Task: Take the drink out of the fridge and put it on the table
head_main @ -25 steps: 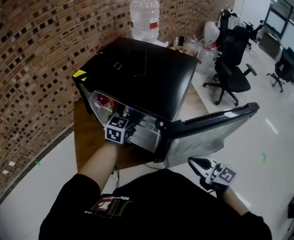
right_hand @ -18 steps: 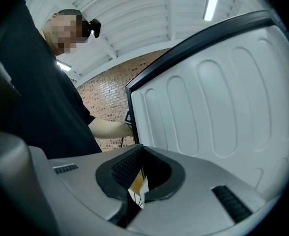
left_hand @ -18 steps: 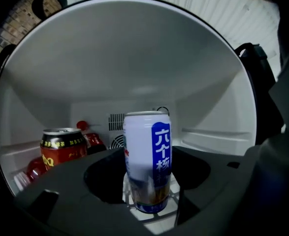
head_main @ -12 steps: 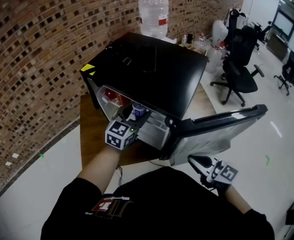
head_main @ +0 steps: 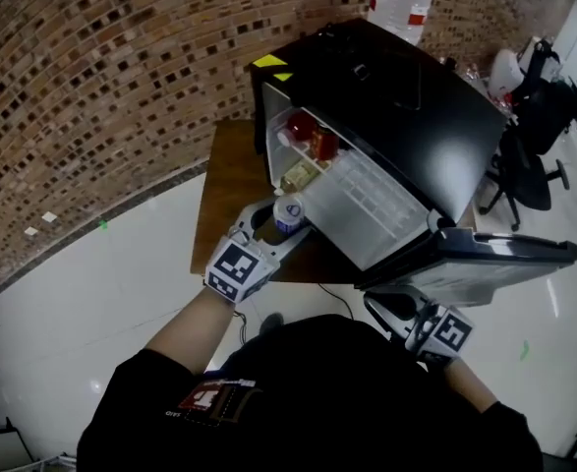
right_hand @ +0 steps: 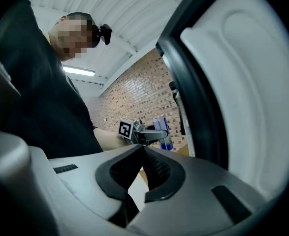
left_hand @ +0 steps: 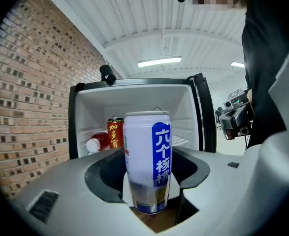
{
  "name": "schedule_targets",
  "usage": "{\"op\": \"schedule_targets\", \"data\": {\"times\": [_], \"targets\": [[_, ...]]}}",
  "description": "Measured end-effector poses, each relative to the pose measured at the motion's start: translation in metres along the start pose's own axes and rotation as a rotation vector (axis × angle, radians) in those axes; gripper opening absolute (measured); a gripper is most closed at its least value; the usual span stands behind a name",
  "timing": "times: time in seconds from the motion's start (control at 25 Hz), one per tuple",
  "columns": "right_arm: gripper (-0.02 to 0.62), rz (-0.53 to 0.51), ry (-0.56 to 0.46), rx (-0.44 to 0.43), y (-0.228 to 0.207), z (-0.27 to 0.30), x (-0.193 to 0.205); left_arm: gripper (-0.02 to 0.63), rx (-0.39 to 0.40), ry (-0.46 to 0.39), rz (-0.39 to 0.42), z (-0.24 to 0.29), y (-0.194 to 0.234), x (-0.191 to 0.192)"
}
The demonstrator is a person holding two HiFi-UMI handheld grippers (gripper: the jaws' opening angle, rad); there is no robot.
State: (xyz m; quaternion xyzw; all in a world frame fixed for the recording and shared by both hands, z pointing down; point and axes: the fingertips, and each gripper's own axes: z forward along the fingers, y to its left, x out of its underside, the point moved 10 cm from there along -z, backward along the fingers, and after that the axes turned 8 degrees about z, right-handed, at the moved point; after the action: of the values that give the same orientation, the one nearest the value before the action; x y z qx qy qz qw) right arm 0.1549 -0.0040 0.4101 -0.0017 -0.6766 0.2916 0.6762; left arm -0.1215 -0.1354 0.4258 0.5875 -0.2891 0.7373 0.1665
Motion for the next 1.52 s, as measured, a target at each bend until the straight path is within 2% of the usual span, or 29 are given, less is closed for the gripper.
{"op": "schedule_targets", "data": {"times": [0.2, 0.52, 0.68, 0.8, 0.88, 1.16, 1.4, 1.52], "targets": [[-0.003, -0.024, 0.050, -0.072, -0.003, 0.065, 0.010, 0.261, -0.055, 0.052, -0.065, -0.037, 0.011, 0.054], [-0.003, -0.018, 0.125, -0.026, -0.043, 0.145, 0.053, 0.261, -0.114, 0.137, -0.111, -0.063, 0.030, 0.148], [-0.003, -0.074, 0.122, -0.038, -0.068, 0.180, 0.071, 0.261, -0.145, 0.168, -0.122, -0.066, 0.035, 0.197], [-0.003, -0.049, 0.185, -0.022, -0.075, 0.197, 0.081, 0.261, -0.155, 0.181, -0.116, -0.063, 0.040, 0.225], [-0.003, -0.043, 0.225, -0.012, -0.077, 0.199, 0.085, 0.261, -0.155, 0.182, -0.130, -0.060, 0.037, 0.239], [-0.003, -0.003, 0.269, 0.014, -0.090, 0.201, 0.096, 0.261, -0.150, 0.159, -0.173, -0.038, 0.042, 0.280], [-0.003, 0.007, 0.267, 0.011, -0.094, 0.198, 0.101, 0.264, -0.130, 0.160, -0.136, -0.034, 0.038, 0.293], [-0.003, 0.010, 0.277, 0.012, -0.096, 0.197, 0.101, 0.272, -0.108, 0.187, -0.153, -0.035, 0.036, 0.298]]}}
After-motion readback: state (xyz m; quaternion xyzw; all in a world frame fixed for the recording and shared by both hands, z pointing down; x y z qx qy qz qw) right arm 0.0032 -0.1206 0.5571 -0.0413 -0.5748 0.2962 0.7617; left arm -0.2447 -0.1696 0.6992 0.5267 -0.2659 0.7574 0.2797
